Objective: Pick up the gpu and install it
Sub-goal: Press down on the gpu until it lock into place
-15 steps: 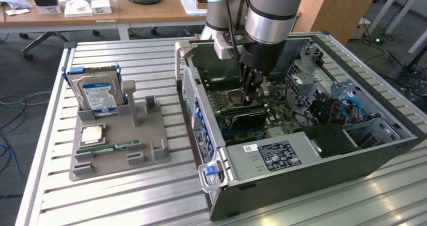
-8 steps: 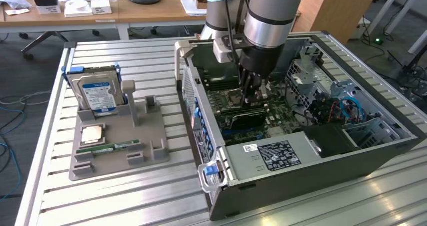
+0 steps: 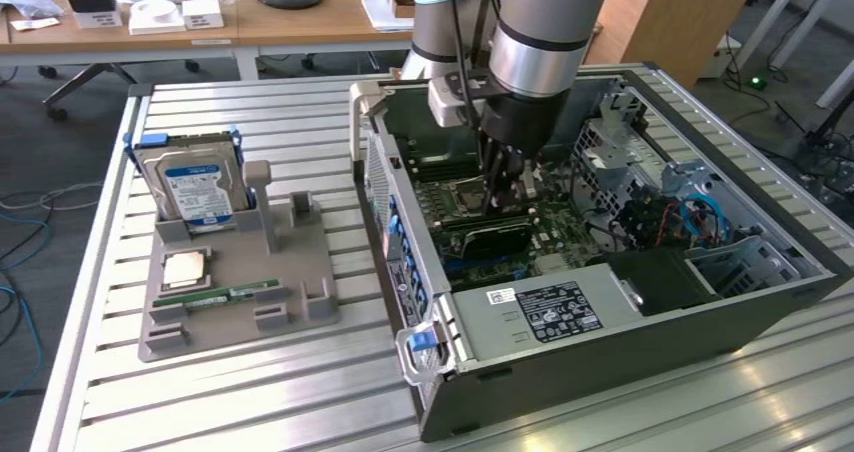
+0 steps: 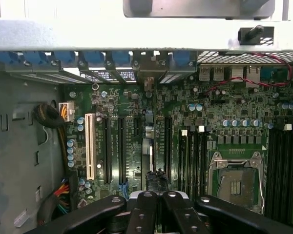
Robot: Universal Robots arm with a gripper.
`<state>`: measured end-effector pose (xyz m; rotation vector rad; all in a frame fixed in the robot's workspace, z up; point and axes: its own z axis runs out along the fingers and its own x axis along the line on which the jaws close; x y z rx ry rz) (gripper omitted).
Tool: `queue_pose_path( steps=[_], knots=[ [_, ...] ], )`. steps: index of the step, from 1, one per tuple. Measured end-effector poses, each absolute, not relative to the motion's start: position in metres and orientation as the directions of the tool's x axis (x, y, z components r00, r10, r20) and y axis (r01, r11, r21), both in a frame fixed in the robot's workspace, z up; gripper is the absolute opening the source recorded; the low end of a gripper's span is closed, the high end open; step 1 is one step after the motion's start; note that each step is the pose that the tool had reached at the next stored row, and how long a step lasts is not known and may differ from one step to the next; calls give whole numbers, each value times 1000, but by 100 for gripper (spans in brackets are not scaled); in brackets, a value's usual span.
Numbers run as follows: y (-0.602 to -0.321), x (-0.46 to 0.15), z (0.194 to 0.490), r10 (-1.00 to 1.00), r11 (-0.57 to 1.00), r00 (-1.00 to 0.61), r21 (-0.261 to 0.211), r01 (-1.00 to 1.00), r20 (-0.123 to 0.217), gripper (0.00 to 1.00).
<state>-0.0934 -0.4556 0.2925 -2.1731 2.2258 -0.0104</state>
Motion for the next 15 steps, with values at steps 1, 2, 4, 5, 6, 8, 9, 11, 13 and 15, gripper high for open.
queue_pose_path(
  steps=[1,2,4,5,6,8,9,11,13,15],
  knots=[
    [-455,-93,292,-1000,24,-24,-26,-999,-18,11],
    [-456,-93,291,-1000,24,-24,-26,-999,-18,11],
    [-456,-93,289,-1000,24,-24,-26,-999,-17,11],
    [-456,-93,287,-1000,24,-24,-26,-999,-17,11],
    [-456,-93,285,-1000,24,-24,-26,-999,-17,11],
    [-456,-93,283,-1000,24,-24,-26,-999,-17,11],
    [-456,-93,281,-1000,24,-24,-26,-999,-17,11],
    [-456,-93,280,-1000,24,-24,-26,-999,-17,11],
    [-456,-92,280,-1000,24,-24,-26,-999,-17,11],
    [-455,-92,279,-1000,24,-24,-26,-999,-17,11]
  ],
)
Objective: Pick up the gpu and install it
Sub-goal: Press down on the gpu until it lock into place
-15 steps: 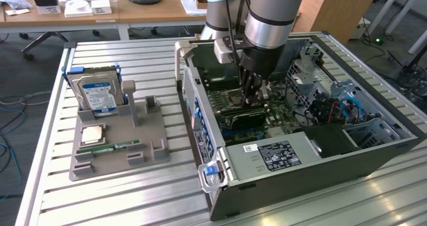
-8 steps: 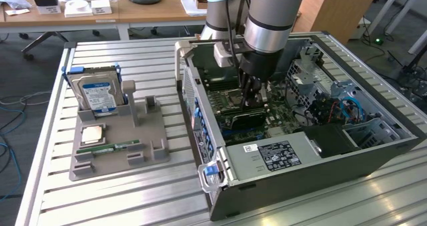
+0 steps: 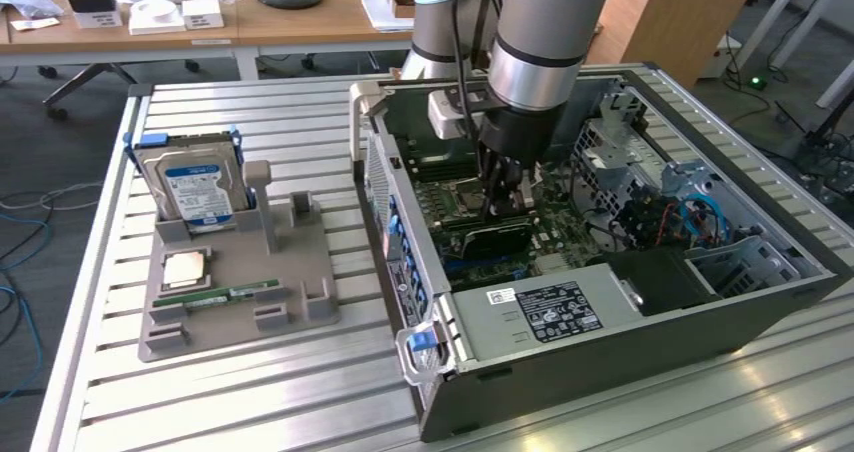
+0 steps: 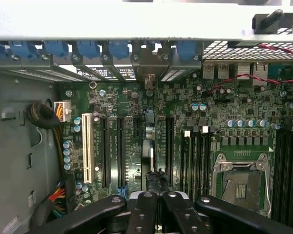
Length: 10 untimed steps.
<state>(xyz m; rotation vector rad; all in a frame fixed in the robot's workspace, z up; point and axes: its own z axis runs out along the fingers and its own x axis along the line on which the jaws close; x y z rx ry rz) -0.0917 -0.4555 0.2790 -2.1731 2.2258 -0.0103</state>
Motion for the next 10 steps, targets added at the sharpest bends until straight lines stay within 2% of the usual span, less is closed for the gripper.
queue_pose_path(
  steps=[10],
  knots=[
    [-453,-91,276,-1000,24,-24,-26,-999,-17,11]
  ],
)
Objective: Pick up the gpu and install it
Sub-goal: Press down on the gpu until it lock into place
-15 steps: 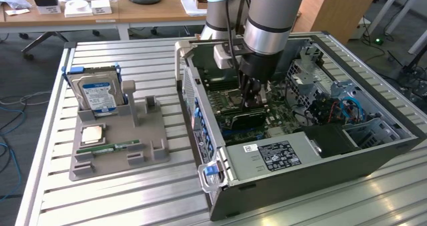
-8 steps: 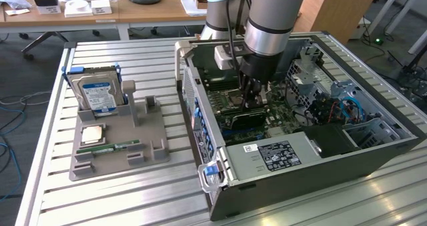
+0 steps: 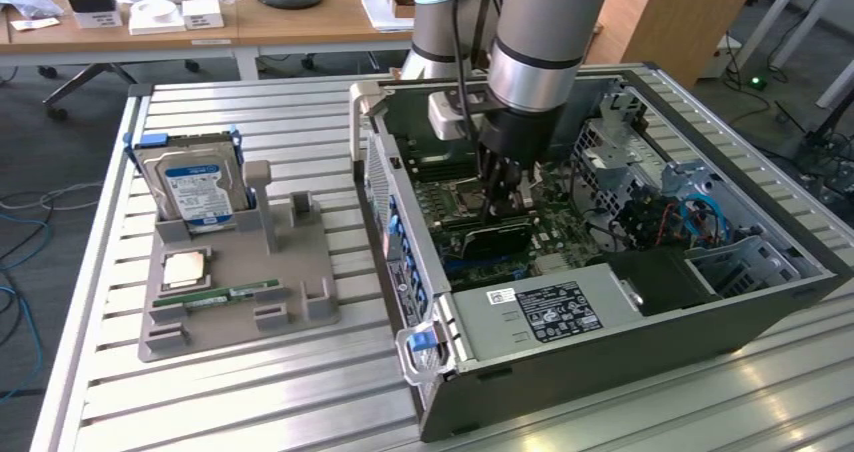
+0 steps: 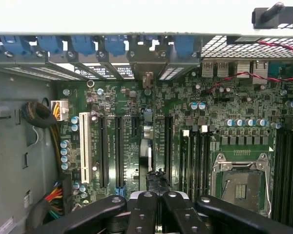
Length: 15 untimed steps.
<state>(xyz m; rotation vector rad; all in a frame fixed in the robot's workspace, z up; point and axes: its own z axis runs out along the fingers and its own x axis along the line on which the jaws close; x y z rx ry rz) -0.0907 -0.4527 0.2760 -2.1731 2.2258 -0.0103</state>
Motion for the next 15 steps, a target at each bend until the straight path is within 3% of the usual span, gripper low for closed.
queue_pose_path(
  steps=[15],
  knots=[
    [-452,-92,269,-1000,24,-24,-27,-999,-18,11]
  ],
)
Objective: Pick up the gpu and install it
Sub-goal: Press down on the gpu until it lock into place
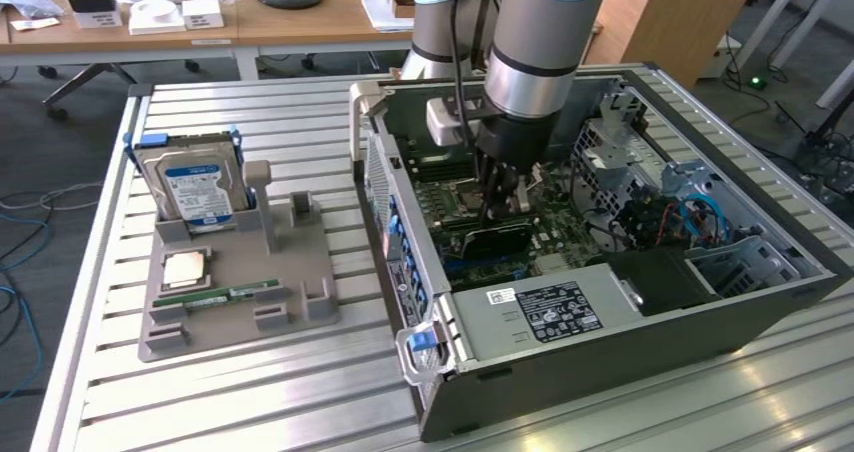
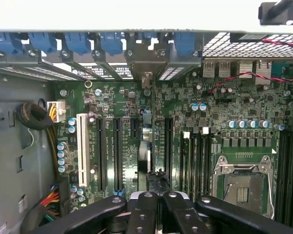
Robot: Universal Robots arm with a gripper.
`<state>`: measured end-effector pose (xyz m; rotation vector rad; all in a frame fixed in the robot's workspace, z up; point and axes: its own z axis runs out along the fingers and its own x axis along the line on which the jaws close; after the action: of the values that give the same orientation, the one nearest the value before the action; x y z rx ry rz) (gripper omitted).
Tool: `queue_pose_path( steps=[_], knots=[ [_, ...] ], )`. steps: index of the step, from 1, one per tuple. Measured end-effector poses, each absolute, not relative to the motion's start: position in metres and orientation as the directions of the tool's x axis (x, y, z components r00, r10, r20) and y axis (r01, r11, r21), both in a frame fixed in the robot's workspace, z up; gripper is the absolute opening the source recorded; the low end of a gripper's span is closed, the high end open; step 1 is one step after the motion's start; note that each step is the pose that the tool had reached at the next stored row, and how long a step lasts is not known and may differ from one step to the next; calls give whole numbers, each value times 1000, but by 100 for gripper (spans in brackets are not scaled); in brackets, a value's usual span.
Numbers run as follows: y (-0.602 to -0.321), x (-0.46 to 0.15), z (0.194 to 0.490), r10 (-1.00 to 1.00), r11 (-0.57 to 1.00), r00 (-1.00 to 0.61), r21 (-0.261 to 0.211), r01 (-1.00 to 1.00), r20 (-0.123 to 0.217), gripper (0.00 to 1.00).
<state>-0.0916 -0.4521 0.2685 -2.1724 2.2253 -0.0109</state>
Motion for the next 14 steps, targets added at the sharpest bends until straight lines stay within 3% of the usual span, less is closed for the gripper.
queue_pose_path(
  steps=[14],
  knots=[
    [-451,-92,266,-1000,24,-24,-27,-999,-17,11]
  ],
)
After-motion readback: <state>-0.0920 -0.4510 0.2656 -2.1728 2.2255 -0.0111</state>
